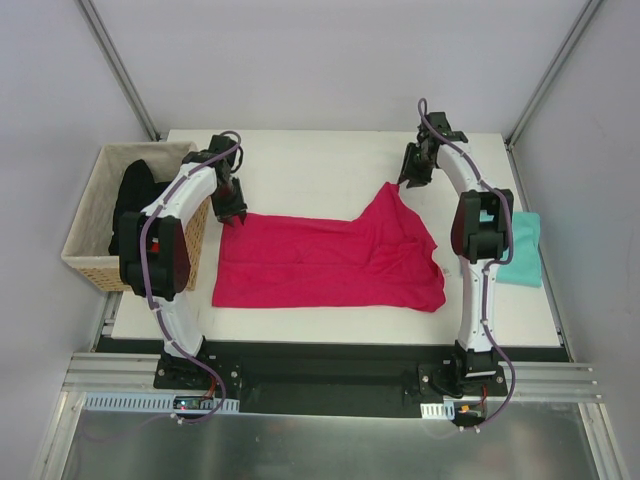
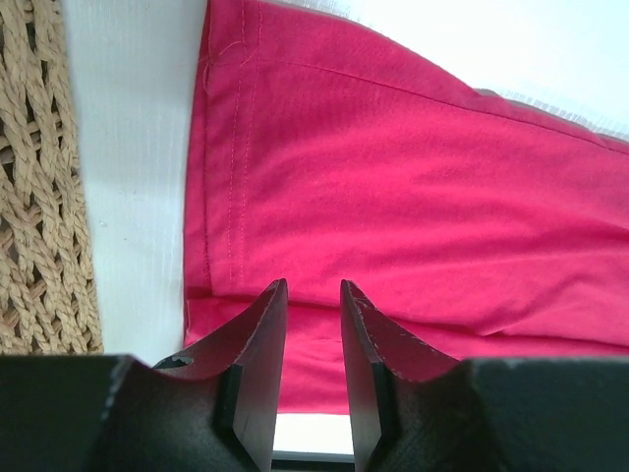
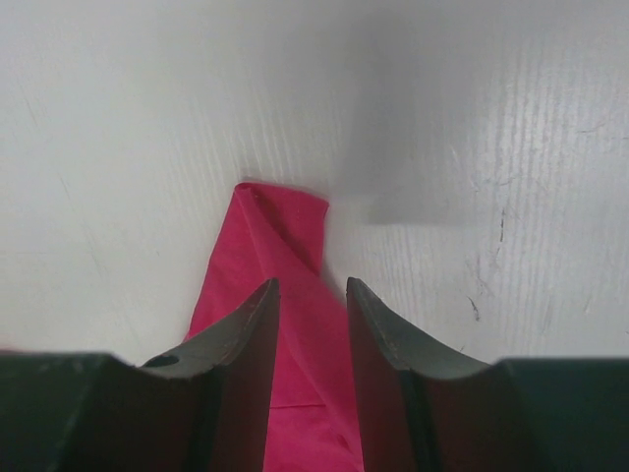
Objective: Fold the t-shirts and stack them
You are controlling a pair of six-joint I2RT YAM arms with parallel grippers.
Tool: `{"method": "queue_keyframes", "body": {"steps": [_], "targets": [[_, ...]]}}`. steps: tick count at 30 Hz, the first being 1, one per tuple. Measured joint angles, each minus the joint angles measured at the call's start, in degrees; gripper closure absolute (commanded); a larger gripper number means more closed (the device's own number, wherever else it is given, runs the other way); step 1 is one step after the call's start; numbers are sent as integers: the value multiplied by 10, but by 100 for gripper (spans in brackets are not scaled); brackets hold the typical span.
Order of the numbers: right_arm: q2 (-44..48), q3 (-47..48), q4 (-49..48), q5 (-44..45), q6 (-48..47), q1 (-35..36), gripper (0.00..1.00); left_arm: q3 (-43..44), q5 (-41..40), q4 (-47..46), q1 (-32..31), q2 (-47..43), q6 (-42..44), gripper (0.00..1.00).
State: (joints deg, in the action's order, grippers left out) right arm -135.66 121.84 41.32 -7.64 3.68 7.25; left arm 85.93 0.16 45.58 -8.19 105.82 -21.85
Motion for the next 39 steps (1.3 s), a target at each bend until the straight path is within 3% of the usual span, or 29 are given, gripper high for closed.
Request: {"method": "queue_keyframes", "body": {"steps": [18, 39], "targets": [[-38, 4, -43, -68, 30, -23, 60, 2, -3, 21, 0, -8, -1, 73], [-72, 26, -64, -111, 56, -34, 78, -4, -8, 39, 0, -44, -18, 73]]}}
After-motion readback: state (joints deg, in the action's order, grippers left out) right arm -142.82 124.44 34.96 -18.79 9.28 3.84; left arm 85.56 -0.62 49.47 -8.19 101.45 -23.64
